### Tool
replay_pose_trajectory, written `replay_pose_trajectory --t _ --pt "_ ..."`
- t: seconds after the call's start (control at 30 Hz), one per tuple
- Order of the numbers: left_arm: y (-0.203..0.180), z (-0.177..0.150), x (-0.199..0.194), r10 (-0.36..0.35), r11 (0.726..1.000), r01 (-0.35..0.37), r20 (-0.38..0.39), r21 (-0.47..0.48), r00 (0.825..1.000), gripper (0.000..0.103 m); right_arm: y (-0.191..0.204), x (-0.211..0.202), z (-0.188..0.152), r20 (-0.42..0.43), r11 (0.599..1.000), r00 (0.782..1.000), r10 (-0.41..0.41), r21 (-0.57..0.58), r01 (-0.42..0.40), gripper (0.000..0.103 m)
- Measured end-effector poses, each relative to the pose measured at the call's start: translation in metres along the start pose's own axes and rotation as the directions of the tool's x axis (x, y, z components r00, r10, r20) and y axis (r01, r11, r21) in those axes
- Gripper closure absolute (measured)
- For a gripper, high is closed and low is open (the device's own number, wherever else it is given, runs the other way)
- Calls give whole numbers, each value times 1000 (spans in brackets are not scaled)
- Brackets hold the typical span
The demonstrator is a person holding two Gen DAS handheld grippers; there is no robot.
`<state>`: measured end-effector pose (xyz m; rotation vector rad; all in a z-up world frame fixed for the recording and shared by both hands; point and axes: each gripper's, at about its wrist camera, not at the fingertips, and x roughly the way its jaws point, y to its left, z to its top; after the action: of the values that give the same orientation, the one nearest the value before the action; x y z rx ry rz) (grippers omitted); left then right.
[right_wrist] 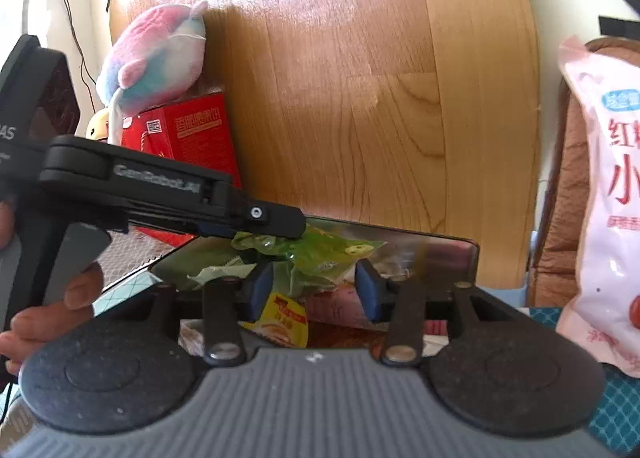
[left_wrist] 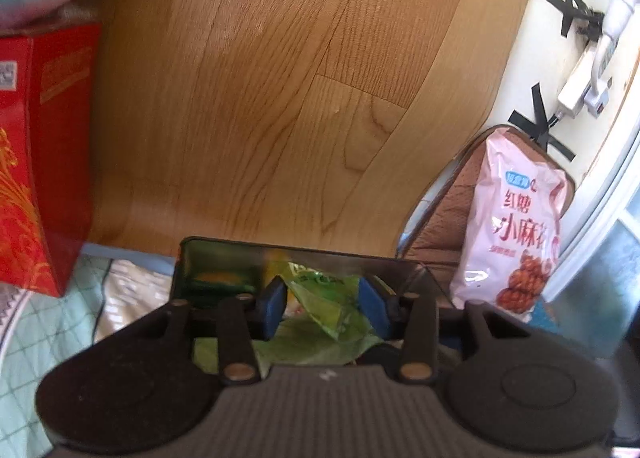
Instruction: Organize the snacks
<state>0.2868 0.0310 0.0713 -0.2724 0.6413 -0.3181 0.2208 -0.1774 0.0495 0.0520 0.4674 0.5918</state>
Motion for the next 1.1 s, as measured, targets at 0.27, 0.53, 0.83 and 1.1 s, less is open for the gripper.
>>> replay_pose_trajectory --t 0.27,0.53,0.83,1.1 --pt "-11 -14 -35 111 993 -113 42 37 993 51 2 -31 -13 31 996 999 -24 88 21 54" --pt "-30 -60 -78 263 962 -270 133 42 956 51 28 -81 -47 138 980 988 -75 194 47 49" --pt "-48 -139 -88 414 897 -432 163 92 895 51 55 -108 -93 165 961 975 -146 259 100 49" --pt "-58 -168 -100 433 878 -463 210 121 877 47 56 -125 -110 170 952 974 -148 293 93 47"
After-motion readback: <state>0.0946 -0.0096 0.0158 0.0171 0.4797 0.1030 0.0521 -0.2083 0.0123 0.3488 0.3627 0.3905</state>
